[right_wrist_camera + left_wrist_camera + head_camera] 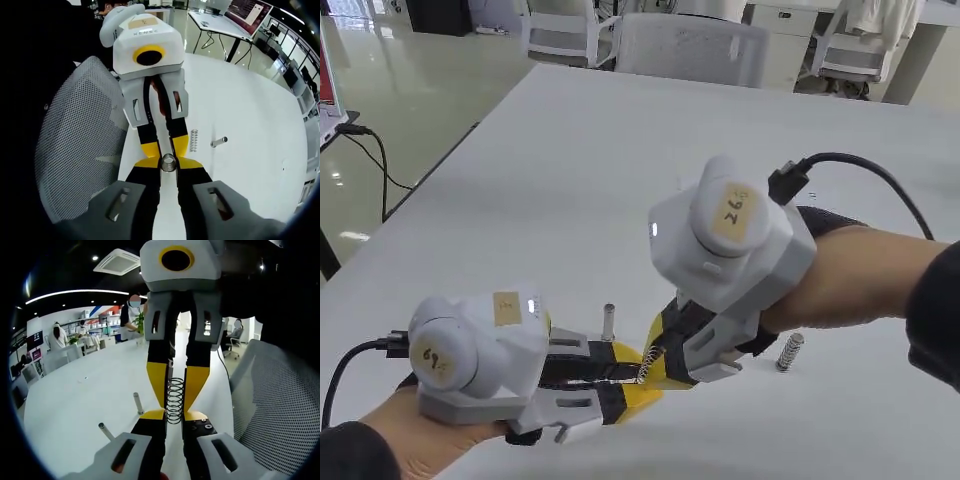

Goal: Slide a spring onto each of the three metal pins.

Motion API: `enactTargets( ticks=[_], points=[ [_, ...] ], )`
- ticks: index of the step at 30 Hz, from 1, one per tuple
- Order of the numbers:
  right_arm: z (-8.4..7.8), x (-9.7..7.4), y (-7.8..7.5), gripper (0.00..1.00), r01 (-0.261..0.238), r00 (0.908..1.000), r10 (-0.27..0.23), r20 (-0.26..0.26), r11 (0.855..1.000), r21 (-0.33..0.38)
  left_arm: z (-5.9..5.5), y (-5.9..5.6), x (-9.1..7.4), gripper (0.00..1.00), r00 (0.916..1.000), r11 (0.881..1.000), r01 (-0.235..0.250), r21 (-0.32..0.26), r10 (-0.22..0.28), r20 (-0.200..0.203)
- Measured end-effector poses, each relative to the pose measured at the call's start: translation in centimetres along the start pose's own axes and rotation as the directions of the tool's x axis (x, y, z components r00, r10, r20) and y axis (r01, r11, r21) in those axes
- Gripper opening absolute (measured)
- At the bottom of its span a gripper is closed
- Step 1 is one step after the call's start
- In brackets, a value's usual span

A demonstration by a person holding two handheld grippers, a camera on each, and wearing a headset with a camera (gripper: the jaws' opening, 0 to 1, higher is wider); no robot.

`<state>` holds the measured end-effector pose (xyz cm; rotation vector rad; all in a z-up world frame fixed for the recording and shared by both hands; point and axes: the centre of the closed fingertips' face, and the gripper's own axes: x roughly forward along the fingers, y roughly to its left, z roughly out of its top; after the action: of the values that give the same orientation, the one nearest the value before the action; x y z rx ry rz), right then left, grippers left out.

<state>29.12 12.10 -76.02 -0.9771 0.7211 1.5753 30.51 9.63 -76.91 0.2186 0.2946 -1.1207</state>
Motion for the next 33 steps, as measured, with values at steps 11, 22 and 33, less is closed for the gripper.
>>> enactTargets(
  ticks=[11, 22, 33],
  points=[
    [-0.3, 0.0, -0.2, 0.13, 0.003, 0.9999, -0.003, -0.015, 1.0, -0.001, -0.3, 0.2, 0.0, 0.11, 0.9999, 1.0, -0.007, -0.004, 0.007, -0.012],
    [-0.8, -0.1, -0.5, 0.13, 0.009, 0.9995, -0.009, -0.03, 1.0, 0.006, -0.8, 0.3, -0.2, 0.18, 0.9998, 1.0, -0.01, -0.027, 0.01, -0.019],
    [-1.5, -0.8, -1.4, 0.13, 0.028, 0.9988, -0.027, -0.041, 0.999, 0.025, -1.5, 0.9, -0.9, 0.28, 0.9991, 0.998, -0.037, -0.057, 0.036, -0.021]
  ],
)
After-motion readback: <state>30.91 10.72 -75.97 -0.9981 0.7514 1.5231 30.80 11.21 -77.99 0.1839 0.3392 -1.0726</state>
